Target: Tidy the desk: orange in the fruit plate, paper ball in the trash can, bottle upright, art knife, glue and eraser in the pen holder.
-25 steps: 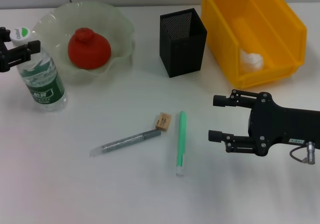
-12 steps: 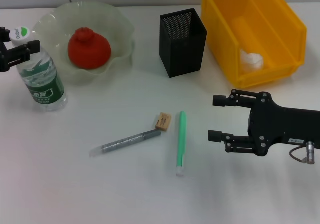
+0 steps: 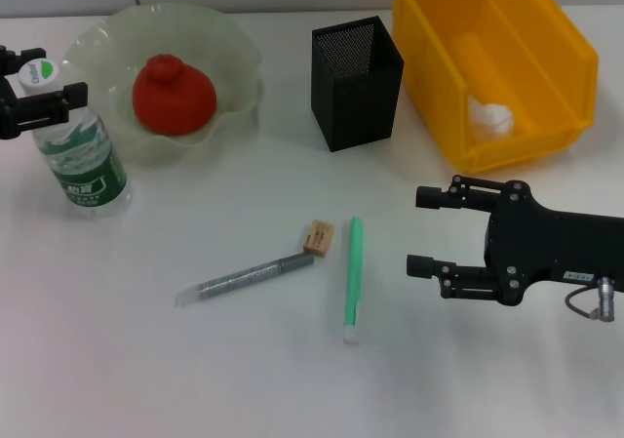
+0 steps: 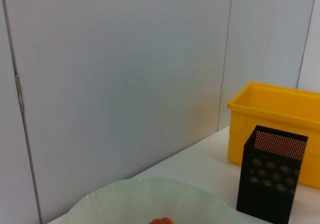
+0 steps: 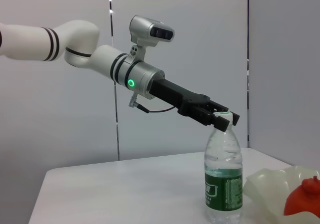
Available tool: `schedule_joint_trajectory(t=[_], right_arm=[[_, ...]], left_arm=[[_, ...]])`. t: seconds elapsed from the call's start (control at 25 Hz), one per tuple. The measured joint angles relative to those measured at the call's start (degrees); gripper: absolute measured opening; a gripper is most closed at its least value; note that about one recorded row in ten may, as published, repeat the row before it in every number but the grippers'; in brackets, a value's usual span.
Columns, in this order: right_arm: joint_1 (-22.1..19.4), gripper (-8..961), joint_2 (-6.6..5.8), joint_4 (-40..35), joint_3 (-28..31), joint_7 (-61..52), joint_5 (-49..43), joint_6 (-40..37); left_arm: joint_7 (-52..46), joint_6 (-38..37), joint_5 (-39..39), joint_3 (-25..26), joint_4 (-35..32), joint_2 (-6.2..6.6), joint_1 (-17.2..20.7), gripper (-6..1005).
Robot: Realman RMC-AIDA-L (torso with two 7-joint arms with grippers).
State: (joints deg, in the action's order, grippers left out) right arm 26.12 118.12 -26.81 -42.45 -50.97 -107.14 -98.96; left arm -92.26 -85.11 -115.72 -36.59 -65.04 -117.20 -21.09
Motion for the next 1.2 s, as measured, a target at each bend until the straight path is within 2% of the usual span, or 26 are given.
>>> schedule_joint_trajectory(t=[0.32,0.44,0.64,0.68,0.76,0.88,0.96,1.0,1.12,1.16,1.2], right_arm=[[-0.2,735,0.07,0.0,0.0,0.0,0.0,0.0],[-0.2,736,0.09,0.0,0.0,0.0,0.0,0.0],[-0.2,735,0.22,0.0,0.1,0.0,0.0,1.2],[-0.1,735,0.24,0.0,0.1,0.0,0.0,1.3],[-0.1,735,0.26,0.0,0.1,0.0,0.0,1.4],[0.0,735,0.33,0.1,0.8,0.0,0.0,1.2],[0.0,734,0.36,0.1,1.3,0.0,0.0,0.9],[0.0,734,0.36,0.1,1.5,0.0,0.0,0.8],[0.1,734,0.36,0.1,2.4,-0.9,0.0,0.4],[0.5,734,0.29,0.1,3.1,-2.7,0.0,0.0],[0.5,734,0.29,0.1,3.1,-2.7,0.0,0.0]], left_arm=[[-0.6,-0.2,0.2,0.4,-0.5,0.03,0.0,738],[-0.7,-0.2,2.6,0.7,-0.6,0.06,0.1,778],[-0.5,-3.1,15.8,1.7,-0.1,0.54,1.4,805],[-0.5,-3.1,15.8,1.7,-0.1,0.54,1.4,805],[-0.3,-8.9,25.0,2.1,1.1,0.59,2.1,805],[-0.1,-12.7,28.2,2.1,2.9,0.59,2.2,804],[0.1,-15.7,29.7,2.1,4.5,0.59,2.1,804],[2.8,-22.4,30.4,1.7,10.4,0.56,1.8,804],[10.7,-24.7,28.6,0.2,17.8,0.27,2.0,804],[10.7,-24.7,28.6,0.2,17.8,0.27,2.0,804],[16.9,-24.6,26.5,-0.6,22.8,0.16,2.2,804]])
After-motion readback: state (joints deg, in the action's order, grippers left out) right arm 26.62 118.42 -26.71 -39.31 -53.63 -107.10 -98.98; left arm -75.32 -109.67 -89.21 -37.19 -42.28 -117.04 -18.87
